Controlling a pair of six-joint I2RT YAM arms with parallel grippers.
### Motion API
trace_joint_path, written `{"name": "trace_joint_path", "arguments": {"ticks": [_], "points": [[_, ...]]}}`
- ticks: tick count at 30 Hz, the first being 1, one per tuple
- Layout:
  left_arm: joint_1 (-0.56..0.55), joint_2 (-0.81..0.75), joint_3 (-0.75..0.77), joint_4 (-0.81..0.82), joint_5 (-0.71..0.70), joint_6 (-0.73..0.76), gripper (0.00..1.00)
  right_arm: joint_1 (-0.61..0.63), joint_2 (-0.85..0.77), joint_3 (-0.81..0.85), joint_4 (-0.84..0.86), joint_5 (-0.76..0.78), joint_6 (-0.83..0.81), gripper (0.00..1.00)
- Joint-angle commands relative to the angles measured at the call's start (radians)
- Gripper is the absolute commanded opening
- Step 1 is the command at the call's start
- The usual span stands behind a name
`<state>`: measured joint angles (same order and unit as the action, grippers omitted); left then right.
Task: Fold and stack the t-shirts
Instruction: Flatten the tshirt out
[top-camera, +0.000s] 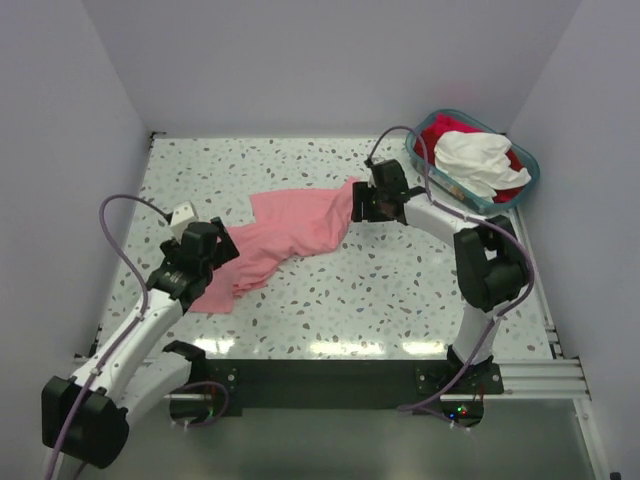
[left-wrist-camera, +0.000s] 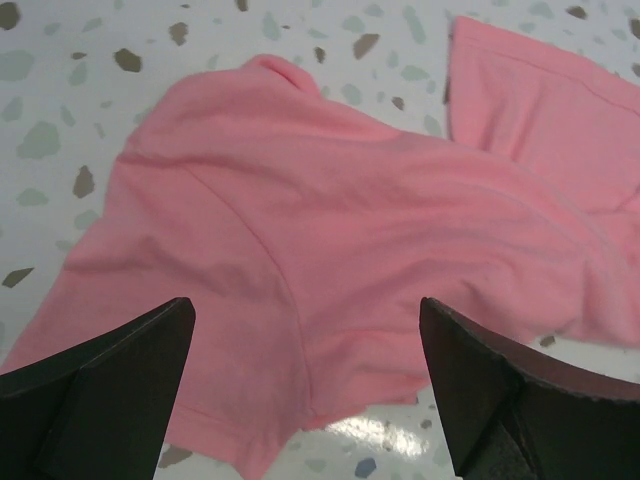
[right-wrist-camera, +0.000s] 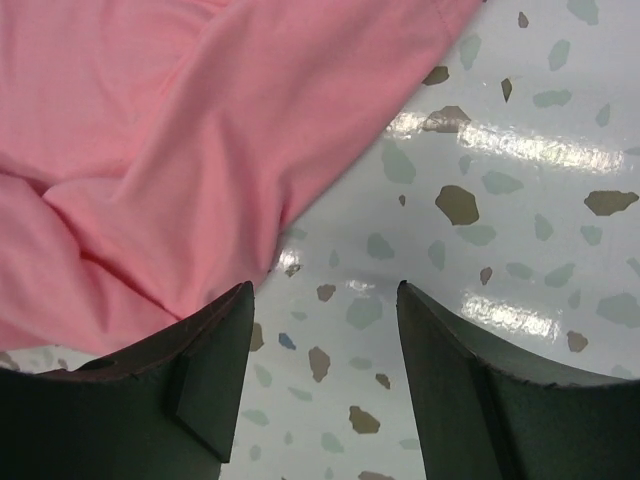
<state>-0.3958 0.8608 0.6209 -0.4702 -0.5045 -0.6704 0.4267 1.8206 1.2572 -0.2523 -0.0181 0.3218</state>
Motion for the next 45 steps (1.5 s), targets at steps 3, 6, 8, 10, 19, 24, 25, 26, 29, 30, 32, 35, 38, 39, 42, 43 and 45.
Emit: {"name": "trace_joint_path", "arguments": {"ticks": [3, 6, 8, 10, 19, 24, 25, 26, 29, 30, 32, 35, 38, 39, 42, 43, 45], "points": [[0.195, 0.121, -0.029, 0.188, 0.064, -0.023, 1.00, -0.016, 0.078, 0.094, 0.097, -0.033, 0.019, 0.64], [0.285, 0.231, -0.023, 0.203, 0.052, -0.027, 1.00, -0.031, 0.112, 0.119, 0.100, -0.020, 0.026, 0.64], [0.330, 0.270, -0.030, 0.208, 0.060, -0.032, 1.00, -0.037, 0.131, 0.123, 0.110, -0.013, 0.039, 0.64], [0.391, 0.311, -0.036, 0.211, 0.096, -0.037, 0.97, -0.045, 0.138, 0.131, 0.117, -0.013, 0.043, 0.64], [0.520, 0.371, -0.064, 0.249, 0.109, -0.014, 0.77, -0.055, 0.167, 0.145, 0.139, 0.009, 0.048, 0.63], [0.540, 0.464, -0.032, 0.277, 0.146, 0.035, 0.81, -0.060, 0.200, 0.179, 0.139, 0.015, 0.048, 0.63], [0.541, 0.478, -0.023, 0.275, 0.150, 0.044, 0.82, -0.060, 0.207, 0.183, 0.139, 0.015, 0.048, 0.63], [0.543, 0.494, -0.009, 0.278, 0.153, 0.051, 0.82, -0.059, 0.223, 0.189, 0.139, 0.015, 0.046, 0.63], [0.546, 0.549, 0.014, 0.280, 0.172, 0.072, 0.82, -0.059, 0.246, 0.208, 0.137, 0.015, 0.043, 0.63], [0.546, 0.575, 0.019, 0.280, 0.178, 0.080, 0.82, -0.060, 0.252, 0.214, 0.137, 0.015, 0.040, 0.63], [0.548, 0.598, 0.025, 0.277, 0.190, 0.086, 0.80, -0.060, 0.264, 0.222, 0.140, 0.015, 0.040, 0.63], [0.548, 0.632, 0.030, 0.285, 0.224, 0.086, 0.76, -0.060, 0.278, 0.226, 0.148, 0.010, 0.037, 0.63], [0.548, 0.652, 0.030, 0.286, 0.259, 0.081, 0.67, -0.060, 0.301, 0.240, 0.143, 0.009, 0.040, 0.62], [0.549, 0.658, 0.030, 0.288, 0.273, 0.081, 0.58, -0.060, 0.305, 0.243, 0.146, 0.009, 0.042, 0.62], [0.548, 0.659, 0.030, 0.291, 0.288, 0.081, 0.38, -0.060, 0.333, 0.260, 0.151, 0.004, 0.043, 0.58], [0.548, 0.659, 0.030, 0.292, 0.288, 0.080, 0.34, -0.060, 0.347, 0.266, 0.148, 0.003, 0.043, 0.53], [0.548, 0.655, 0.036, 0.294, 0.284, 0.087, 0.20, -0.060, 0.361, 0.284, 0.148, -0.005, 0.042, 0.44]]}}
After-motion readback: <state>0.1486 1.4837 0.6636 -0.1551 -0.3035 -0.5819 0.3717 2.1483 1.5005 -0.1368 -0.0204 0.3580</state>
